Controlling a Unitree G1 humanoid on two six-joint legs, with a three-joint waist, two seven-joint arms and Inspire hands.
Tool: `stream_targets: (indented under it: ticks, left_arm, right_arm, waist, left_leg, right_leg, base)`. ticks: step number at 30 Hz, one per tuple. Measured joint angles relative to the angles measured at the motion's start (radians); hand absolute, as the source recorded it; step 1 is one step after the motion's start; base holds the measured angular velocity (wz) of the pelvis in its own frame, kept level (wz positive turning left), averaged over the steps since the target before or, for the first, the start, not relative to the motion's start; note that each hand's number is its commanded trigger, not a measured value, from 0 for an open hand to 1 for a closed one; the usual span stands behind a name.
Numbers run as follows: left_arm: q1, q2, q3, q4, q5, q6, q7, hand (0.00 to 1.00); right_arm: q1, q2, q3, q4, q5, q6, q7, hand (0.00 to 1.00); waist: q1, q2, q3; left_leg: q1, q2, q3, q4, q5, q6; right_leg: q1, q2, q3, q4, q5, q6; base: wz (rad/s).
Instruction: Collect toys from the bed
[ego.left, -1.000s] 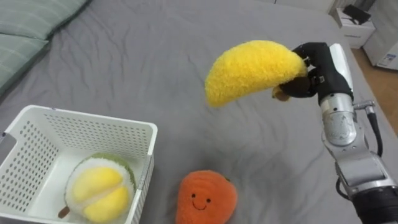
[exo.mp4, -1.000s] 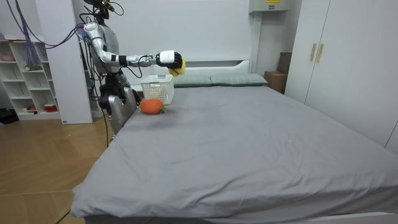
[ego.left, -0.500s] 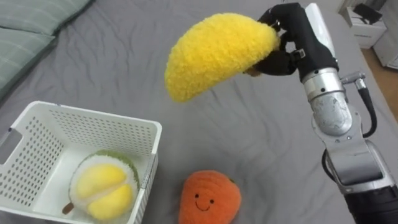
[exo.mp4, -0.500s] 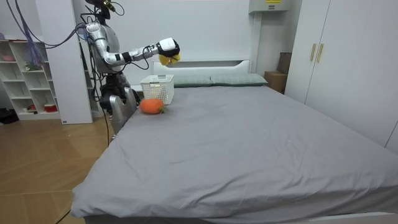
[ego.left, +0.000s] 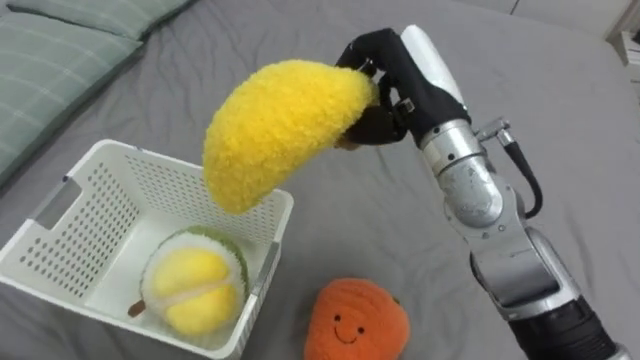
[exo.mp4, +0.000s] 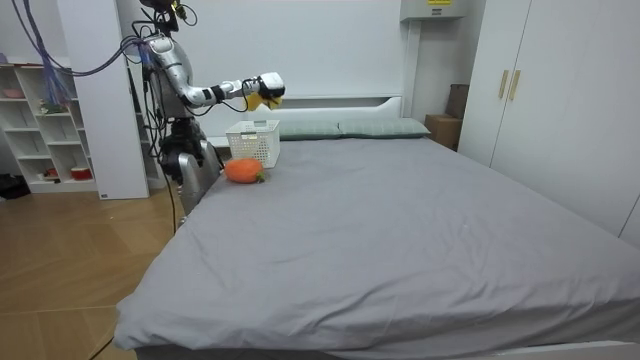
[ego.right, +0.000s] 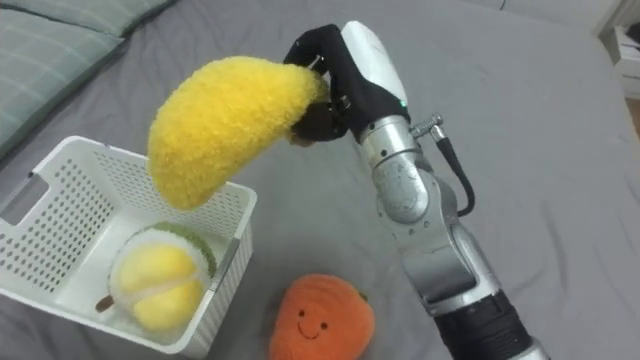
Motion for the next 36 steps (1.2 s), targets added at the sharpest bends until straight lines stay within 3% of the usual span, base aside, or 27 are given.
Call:
stream_targets:
  ticks: [6,13,17,20,22,23,24,36]
  left_arm:
    - [-0.022,-0.010,0.007,0.000,0.011,0.010,-0.003,0.00]
    - [-0.026,-0.009,0.006,-0.020,0.042,0.015,-0.012,0.00]
    - [-0.027,-0.010,0.000,-0.052,0.056,0.040,-0.012,0.00]
    - [-0.033,-0.009,-0.007,-0.072,0.074,0.040,-0.007,0.00]
    - [-0.039,-0.007,-0.023,-0.072,0.074,0.040,-0.007,0.00]
    - [-0.041,-0.009,-0.027,-0.072,0.074,0.040,-0.008,0.00]
    - [-0.042,-0.009,-0.027,-0.072,0.074,0.040,-0.009,0.00]
    - [-0.043,-0.008,-0.027,-0.070,0.074,0.053,-0.010,0.00]
  right_arm:
    - [-0.012,0.021,0.038,0.000,-0.026,0.018,0.041,1.00]
    - [-0.022,0.057,0.114,0.003,-0.079,0.044,0.084,1.00]
    - [-0.031,0.074,0.122,0.010,-0.086,0.062,0.113,1.00]
    - [-0.033,0.081,0.140,0.045,-0.086,0.062,0.115,1.00]
    - [-0.038,0.090,0.158,0.088,-0.087,0.062,0.115,0.68]
    - [-0.041,0.092,0.166,0.114,-0.087,0.062,0.116,0.08]
    - [-0.042,0.093,0.167,0.125,-0.087,0.062,0.116,0.00]
    - [-0.066,0.112,0.170,0.157,-0.078,0.060,0.078,0.00]
  waist:
    - [0.057,-0.014,0.0034]
    - [0.078,-0.030,0.0044]
    - [0.095,-0.042,0.0098]
    - [0.109,-0.047,0.0123]
    - [0.117,-0.047,0.0129]
    - [0.123,-0.046,0.0134]
    - [0.124,-0.046,0.0135]
    - [0.127,-0.044,0.0151]
  left_leg:
    - [-0.002,-0.001,-0.006,0.001,0.000,0.000]
    - [-0.011,-0.006,-0.025,0.011,0.000,0.001]
    - [-0.017,-0.011,-0.038,0.017,0.002,0.003]
    - [-0.025,-0.014,-0.040,0.013,0.002,0.004]
    - [-0.026,-0.014,-0.041,0.014,0.002,0.005]
    - [-0.027,-0.015,-0.042,0.015,0.002,0.005]
    - [-0.028,-0.015,-0.044,0.015,0.002,0.005]
    - [-0.028,-0.015,-0.050,0.018,0.003,0.005]
  right_leg:
    - [0.001,-0.002,-0.011,0.001,0.000,0.001]
    - [0.001,-0.006,-0.030,0.002,-0.002,0.003]
    - [0.001,-0.011,-0.043,0.002,-0.002,0.004]
    - [0.000,-0.013,-0.042,0.003,-0.003,0.005]
    - [0.000,-0.013,-0.045,0.003,-0.003,0.005]
    - [-0.001,-0.014,-0.045,0.003,-0.003,0.005]
    - [-0.001,-0.013,-0.046,0.003,-0.003,0.005]
    - [-0.002,-0.011,-0.048,0.000,-0.003,0.005]
  base:
    - [0.03]
    - [0.08]
    - [0.09]
    - [0.04]
    - [0.00]
    - [0.00]
    - [0.08]
    - [0.01]
